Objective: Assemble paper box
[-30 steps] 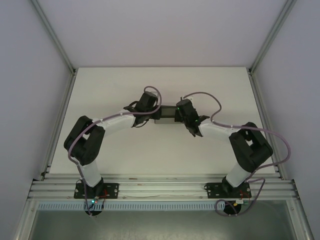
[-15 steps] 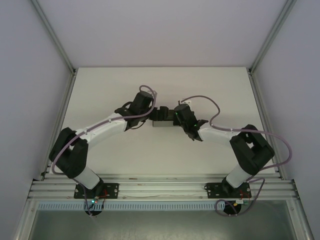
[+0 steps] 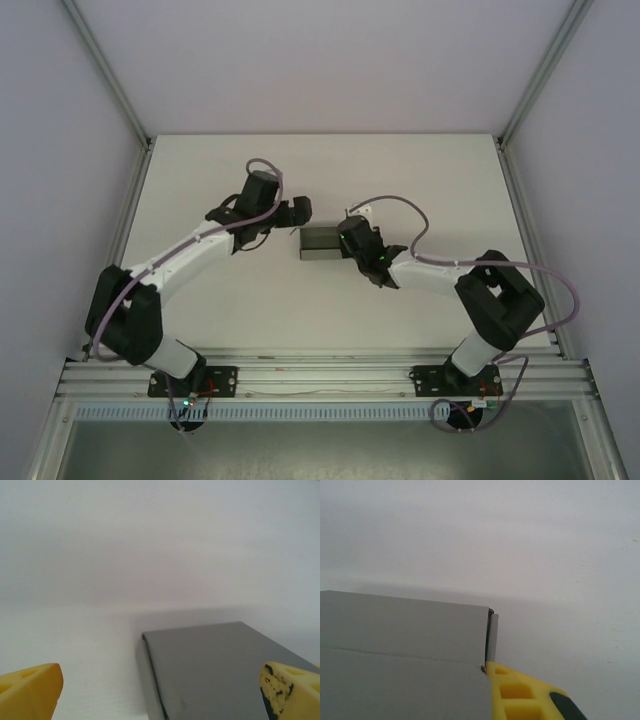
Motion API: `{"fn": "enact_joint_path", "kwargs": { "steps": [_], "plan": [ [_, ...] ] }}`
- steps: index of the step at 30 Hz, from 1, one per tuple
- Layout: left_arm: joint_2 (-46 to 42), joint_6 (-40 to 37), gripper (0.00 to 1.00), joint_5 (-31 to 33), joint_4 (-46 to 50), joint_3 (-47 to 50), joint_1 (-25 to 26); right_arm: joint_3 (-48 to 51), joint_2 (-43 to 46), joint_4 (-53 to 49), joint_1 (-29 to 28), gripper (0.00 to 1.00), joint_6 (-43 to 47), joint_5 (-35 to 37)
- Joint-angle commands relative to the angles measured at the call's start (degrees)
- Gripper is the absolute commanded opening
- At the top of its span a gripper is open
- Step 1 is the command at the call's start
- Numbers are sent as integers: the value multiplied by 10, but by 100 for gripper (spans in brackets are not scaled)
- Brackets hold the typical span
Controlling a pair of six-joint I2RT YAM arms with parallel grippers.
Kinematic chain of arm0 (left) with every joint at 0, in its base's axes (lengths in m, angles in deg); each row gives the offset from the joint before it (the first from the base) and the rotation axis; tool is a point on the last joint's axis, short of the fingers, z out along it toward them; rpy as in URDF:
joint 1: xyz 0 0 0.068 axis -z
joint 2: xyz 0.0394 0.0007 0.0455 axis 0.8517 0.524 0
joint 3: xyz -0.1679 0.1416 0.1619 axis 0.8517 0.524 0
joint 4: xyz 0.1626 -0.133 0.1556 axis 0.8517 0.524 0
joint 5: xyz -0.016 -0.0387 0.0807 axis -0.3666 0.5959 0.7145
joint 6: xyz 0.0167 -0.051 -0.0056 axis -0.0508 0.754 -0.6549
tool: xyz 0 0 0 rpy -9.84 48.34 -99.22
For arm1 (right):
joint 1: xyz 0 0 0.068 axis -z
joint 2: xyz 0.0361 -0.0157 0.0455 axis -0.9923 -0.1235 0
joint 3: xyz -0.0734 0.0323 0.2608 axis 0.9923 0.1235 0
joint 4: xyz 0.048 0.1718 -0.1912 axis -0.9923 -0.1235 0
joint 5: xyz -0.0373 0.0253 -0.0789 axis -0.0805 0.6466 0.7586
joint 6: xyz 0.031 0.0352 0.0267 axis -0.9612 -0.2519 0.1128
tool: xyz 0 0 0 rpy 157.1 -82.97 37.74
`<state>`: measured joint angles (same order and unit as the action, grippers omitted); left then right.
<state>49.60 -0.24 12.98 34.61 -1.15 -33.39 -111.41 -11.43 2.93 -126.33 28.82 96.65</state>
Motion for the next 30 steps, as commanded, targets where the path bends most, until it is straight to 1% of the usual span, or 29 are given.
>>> {"fn": "enact_joint_path", "kwargs": {
  "steps": [1, 4, 8, 13, 16, 21, 25, 26, 30],
  "plan": [
    [54, 11, 100, -50, 2, -39, -12, 8, -13, -2, -3, 11, 11, 32],
    [89, 10, 100, -65, 11, -49, -14, 15, -13, 1, -5, 13, 7, 33],
    [111, 17, 87, -112, -34, -16, -13, 35, -7, 14, -10, 16, 5, 25],
    [122, 30, 79, -154, -83, 23, -13, 45, -1, 4, -19, 19, 1, 26],
    [123, 39, 78, -162, -112, 53, -13, 50, 9, -12, -25, 25, -4, 29],
    [138, 39, 75, -179, -136, 73, -13, 67, 39, -39, -27, 39, -5, -8],
    [152, 39, 71, -189, -151, 83, -13, 93, 94, -69, -27, 49, -9, -26],
    [155, 53, 71, -192, -157, 84, -13, 100, 110, -76, -26, 50, -9, -31],
    [166, 60, 66, -205, -178, 89, -13, 125, 172, -110, -27, 59, -19, -62]
  ]
}}
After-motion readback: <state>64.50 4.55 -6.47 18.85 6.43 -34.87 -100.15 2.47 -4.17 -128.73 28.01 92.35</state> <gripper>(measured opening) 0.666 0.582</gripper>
